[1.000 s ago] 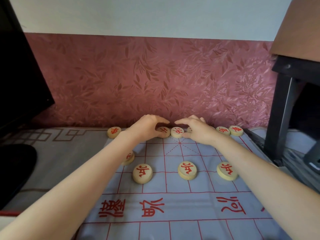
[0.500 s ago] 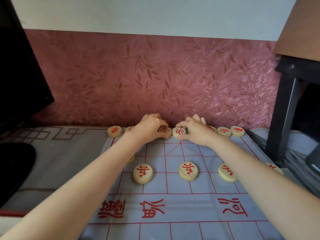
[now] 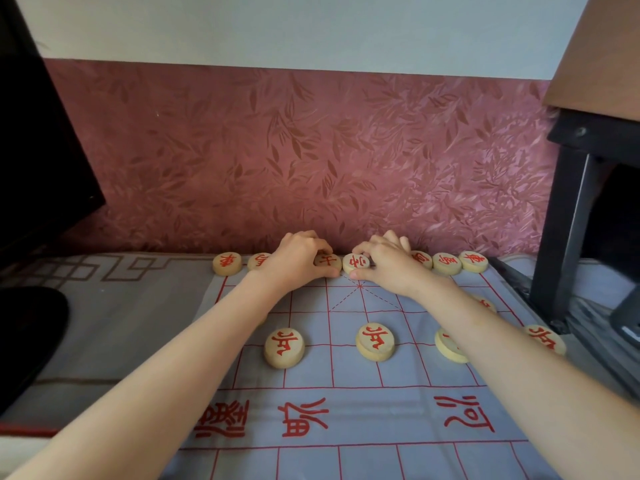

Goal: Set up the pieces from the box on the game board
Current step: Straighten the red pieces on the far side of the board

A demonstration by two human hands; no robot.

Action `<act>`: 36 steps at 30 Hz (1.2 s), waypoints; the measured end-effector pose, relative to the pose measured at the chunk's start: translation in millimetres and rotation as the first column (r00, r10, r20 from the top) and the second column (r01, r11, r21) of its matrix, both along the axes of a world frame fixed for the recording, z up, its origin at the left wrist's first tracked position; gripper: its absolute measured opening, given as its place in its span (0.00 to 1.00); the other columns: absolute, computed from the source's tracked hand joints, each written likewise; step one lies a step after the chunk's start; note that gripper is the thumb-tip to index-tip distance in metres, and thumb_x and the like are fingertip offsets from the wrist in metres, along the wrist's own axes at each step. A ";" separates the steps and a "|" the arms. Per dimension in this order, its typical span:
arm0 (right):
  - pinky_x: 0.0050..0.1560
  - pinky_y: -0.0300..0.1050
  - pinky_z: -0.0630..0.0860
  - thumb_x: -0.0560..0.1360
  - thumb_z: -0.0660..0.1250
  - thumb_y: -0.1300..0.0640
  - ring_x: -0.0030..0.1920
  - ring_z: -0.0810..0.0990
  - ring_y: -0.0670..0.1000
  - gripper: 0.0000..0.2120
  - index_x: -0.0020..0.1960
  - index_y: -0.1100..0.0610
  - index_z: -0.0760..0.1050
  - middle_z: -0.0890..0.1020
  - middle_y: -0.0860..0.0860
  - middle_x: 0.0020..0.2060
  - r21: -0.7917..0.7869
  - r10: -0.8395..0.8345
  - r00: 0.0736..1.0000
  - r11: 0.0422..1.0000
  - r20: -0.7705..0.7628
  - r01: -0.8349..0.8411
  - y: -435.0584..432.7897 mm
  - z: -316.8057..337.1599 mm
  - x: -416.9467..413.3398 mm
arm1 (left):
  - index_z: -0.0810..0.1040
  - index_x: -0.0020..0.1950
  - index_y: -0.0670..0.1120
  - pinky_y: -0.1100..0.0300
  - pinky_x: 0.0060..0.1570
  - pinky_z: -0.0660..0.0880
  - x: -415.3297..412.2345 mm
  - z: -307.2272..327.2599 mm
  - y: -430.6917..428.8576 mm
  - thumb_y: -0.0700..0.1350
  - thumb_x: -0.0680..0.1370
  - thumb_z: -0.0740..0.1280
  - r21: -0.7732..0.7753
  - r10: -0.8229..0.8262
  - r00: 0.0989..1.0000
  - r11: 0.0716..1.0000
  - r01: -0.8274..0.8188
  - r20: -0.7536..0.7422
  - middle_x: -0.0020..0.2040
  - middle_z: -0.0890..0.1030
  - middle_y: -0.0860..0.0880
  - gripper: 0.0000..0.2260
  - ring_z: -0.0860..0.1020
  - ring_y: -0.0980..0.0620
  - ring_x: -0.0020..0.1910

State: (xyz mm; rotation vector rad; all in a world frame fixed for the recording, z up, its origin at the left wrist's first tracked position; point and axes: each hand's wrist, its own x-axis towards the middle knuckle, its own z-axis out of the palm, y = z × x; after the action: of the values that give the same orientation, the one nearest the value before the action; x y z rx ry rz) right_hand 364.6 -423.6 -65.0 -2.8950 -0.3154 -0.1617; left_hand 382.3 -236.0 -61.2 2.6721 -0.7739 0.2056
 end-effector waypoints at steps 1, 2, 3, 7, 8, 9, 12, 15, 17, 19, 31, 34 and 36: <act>0.65 0.54 0.56 0.72 0.67 0.42 0.62 0.62 0.54 0.22 0.63 0.49 0.72 0.72 0.50 0.54 -0.004 0.000 1.000 1.000 0.001 0.000 0.1 -0.1 -0.4 | 0.76 0.61 0.47 0.54 0.61 0.63 -0.6 0.6 -0.1 0.55 0.71 0.69 -0.003 -0.001 1.000 1.000 0.001 -0.006 0.58 0.75 0.46 0.21 0.72 0.48 0.59; 0.65 0.54 0.56 0.72 0.67 0.42 0.62 0.62 0.54 0.22 0.63 0.49 0.72 0.72 0.50 0.55 -0.007 0.001 1.000 1.000 0.003 -0.001 -0.2 -0.1 -0.6 | 0.76 0.61 0.47 0.54 0.61 0.63 -1.0 1.1 -0.1 0.55 0.71 0.70 -0.004 -0.003 1.000 1.000 0.003 -0.011 0.58 0.75 0.46 0.22 0.72 0.48 0.58; 0.65 0.54 0.56 0.72 0.67 0.42 0.62 0.62 0.54 0.22 0.63 0.48 0.72 0.72 0.51 0.55 -0.010 0.000 1.000 1.000 0.002 0.000 -0.5 0.2 -1.0 | 0.76 0.61 0.47 0.53 0.62 0.64 -1.6 1.3 -0.1 0.55 0.71 0.70 -0.006 -0.005 1.000 1.000 0.005 -0.013 0.58 0.75 0.46 0.22 0.72 0.48 0.58; 0.63 0.52 0.56 0.72 0.66 0.42 0.62 0.62 0.55 0.24 0.66 0.49 0.70 0.72 0.51 0.57 -0.020 -0.002 1.000 1.000 -0.016 0.001 -1.8 2.4 -1.2 | 0.76 0.62 0.47 0.53 0.62 0.66 -2.0 0.8 0.2 0.55 0.71 0.70 -0.006 -0.003 1.000 1.000 0.003 -0.016 0.58 0.75 0.46 0.22 0.73 0.48 0.58; 0.63 0.51 0.56 0.72 0.66 0.41 0.63 0.62 0.55 0.26 0.67 0.50 0.69 0.72 0.51 0.58 -0.020 0.000 1.000 1.000 -0.016 0.000 -1.6 2.4 -1.3 | 0.75 0.62 0.47 0.53 0.62 0.66 -1.6 0.6 0.2 0.55 0.71 0.70 -0.003 -0.003 1.000 1.000 0.003 -0.020 0.58 0.75 0.46 0.23 0.72 0.48 0.59; 0.63 0.50 0.56 0.72 0.66 0.40 0.63 0.62 0.54 0.28 0.68 0.50 0.68 0.72 0.51 0.59 -0.015 0.006 1.000 1.000 -0.009 -0.006 -1.1 3.0 -2.6 | 0.75 0.63 0.47 0.53 0.63 0.65 -1.7 1.1 -0.1 0.56 0.70 0.70 0.004 -0.006 1.000 1.000 0.006 -0.022 0.59 0.75 0.46 0.25 0.72 0.47 0.60; 0.58 0.46 0.55 0.72 0.65 0.40 0.65 0.61 0.53 0.30 0.70 0.51 0.66 0.71 0.50 0.63 0.005 0.006 1.000 1.000 0.016 -0.006 -3.0 8.4 -6.5 | 0.72 0.67 0.47 0.53 0.65 0.62 -1.5 5.1 -1.4 0.58 0.69 0.70 -0.020 0.019 0.999 1.000 -0.019 -0.026 0.63 0.73 0.46 0.30 0.69 0.47 0.64; 0.59 0.45 0.54 0.74 0.65 0.44 0.67 0.60 0.53 0.25 0.69 0.50 0.68 0.70 0.51 0.65 0.060 -0.020 1.000 0.998 0.009 0.020 -18.4 19.7 -13.1 | 0.74 0.64 0.48 0.51 0.66 0.65 0.5 9.2 -3.3 0.55 0.70 0.71 -0.067 0.008 1.000 0.998 -0.009 -0.015 0.61 0.74 0.46 0.25 0.71 0.46 0.62; 0.64 0.46 0.54 0.75 0.65 0.49 0.68 0.59 0.53 0.22 0.68 0.50 0.69 0.71 0.52 0.65 0.118 -0.052 0.998 0.992 -0.022 0.055 -38.0 25.4 -15.5 | 0.76 0.62 0.47 0.49 0.63 0.68 0.3 9.0 -7.8 0.53 0.71 0.71 -0.083 -0.021 1.000 0.996 0.020 -0.016 0.59 0.75 0.46 0.22 0.73 0.46 0.60; 0.69 0.47 0.53 0.76 0.66 0.53 0.70 0.60 0.54 0.19 0.66 0.49 0.71 0.71 0.53 0.64 0.138 -0.100 0.993 0.985 -0.054 0.107 -60.2 27.3 -18.0 | 0.77 0.60 0.45 0.49 0.60 0.70 -1.3 7.1 -16.2 0.51 0.71 0.71 -0.112 -0.039 0.999 0.993 0.038 -0.004 0.56 0.77 0.45 0.20 0.75 0.46 0.56; 0.67 0.49 0.59 0.77 0.64 0.57 0.62 0.64 0.58 0.20 0.66 0.42 0.71 0.67 0.54 0.57 0.104 -0.194 0.972 0.973 -0.133 0.208 -95.1 19.3 -21.4 | 0.75 0.62 0.45 0.54 0.59 0.70 -0.6 8.1 -86.2 0.57 0.71 0.69 -0.010 -0.065 0.996 0.998 0.066 0.058 0.60 0.78 0.45 0.24 0.74 0.45 0.60; 0.65 0.50 0.59 0.75 0.67 0.54 0.62 0.65 0.58 0.19 0.64 0.41 0.72 0.71 0.53 0.57 0.109 -0.175 0.978 0.976 -0.112 0.187 -93.3 14.5 -18.1 | 0.77 0.60 0.44 0.55 0.56 0.68 1.7 8.4 -97.1 0.60 0.70 0.69 0.011 -0.009 0.994 1.000 0.008 0.109 0.58 0.79 0.44 0.26 0.74 0.45 0.58; 0.65 0.50 0.59 0.74 0.68 0.53 0.63 0.65 0.58 0.19 0.63 0.42 0.73 0.73 0.54 0.58 0.126 -0.182 0.978 0.973 -0.101 0.194 -92.4 11.5 -17.6 | 0.76 0.60 0.45 0.55 0.56 0.67 3.8 8.5 -101.9 0.60 0.69 0.70 0.016 0.004 0.995 1.000 -0.006 0.098 0.58 0.79 0.44 0.26 0.74 0.44 0.59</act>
State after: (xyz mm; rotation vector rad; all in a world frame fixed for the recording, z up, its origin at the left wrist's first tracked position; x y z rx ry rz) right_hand 347.0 -516.0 -53.5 -2.7834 -0.0129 -0.0811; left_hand 386.1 -337.9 -52.7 2.6970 -0.8016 0.3357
